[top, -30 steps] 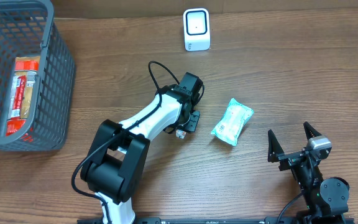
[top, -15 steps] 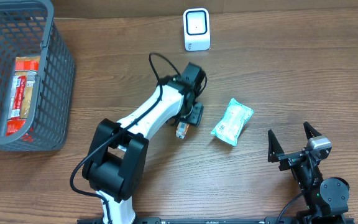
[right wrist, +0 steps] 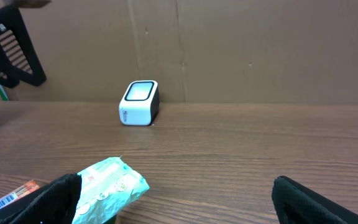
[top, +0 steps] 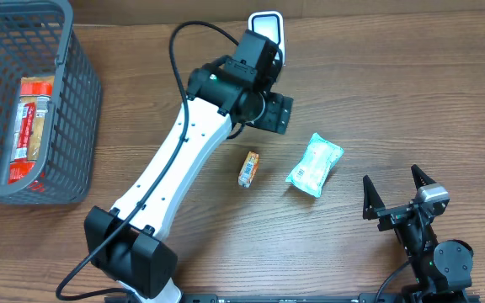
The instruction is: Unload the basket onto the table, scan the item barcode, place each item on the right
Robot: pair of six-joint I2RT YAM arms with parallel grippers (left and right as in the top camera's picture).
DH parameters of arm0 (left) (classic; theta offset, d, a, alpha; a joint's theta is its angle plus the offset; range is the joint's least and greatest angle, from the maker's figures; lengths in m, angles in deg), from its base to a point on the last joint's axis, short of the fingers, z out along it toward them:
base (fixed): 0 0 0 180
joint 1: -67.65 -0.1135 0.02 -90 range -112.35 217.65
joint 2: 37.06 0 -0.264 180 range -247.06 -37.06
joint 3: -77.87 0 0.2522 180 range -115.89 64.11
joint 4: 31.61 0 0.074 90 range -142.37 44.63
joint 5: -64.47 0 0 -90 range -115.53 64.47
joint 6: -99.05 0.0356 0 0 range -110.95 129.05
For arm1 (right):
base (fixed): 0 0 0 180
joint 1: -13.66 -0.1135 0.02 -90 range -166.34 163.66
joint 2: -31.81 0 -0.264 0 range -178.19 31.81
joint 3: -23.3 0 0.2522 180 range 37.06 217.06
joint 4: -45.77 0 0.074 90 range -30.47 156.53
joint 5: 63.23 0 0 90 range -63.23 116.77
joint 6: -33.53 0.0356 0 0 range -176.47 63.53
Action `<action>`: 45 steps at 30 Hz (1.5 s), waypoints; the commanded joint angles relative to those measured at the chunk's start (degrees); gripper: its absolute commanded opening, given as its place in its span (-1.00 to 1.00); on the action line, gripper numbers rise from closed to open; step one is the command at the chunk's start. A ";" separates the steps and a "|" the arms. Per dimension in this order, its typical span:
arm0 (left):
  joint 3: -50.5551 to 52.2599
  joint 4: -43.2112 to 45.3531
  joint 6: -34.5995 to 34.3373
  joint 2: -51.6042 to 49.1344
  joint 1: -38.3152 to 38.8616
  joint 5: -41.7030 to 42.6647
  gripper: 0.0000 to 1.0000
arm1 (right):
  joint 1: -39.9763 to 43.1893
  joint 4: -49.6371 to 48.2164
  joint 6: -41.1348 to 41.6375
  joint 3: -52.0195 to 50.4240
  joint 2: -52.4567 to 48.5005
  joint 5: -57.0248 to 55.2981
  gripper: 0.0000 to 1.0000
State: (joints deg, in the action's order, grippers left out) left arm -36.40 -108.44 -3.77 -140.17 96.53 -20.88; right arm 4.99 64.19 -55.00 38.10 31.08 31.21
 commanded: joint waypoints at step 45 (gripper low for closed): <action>26.10 24.11 -5.03 -1.29 8.11 13.20 -0.38 | 0.17 -0.24 -0.24 -0.59 0.50 -0.26 1.00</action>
State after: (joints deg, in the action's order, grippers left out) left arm -11.35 -84.51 -8.44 -140.36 104.22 -6.96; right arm 4.99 64.19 -55.00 38.10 31.08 31.24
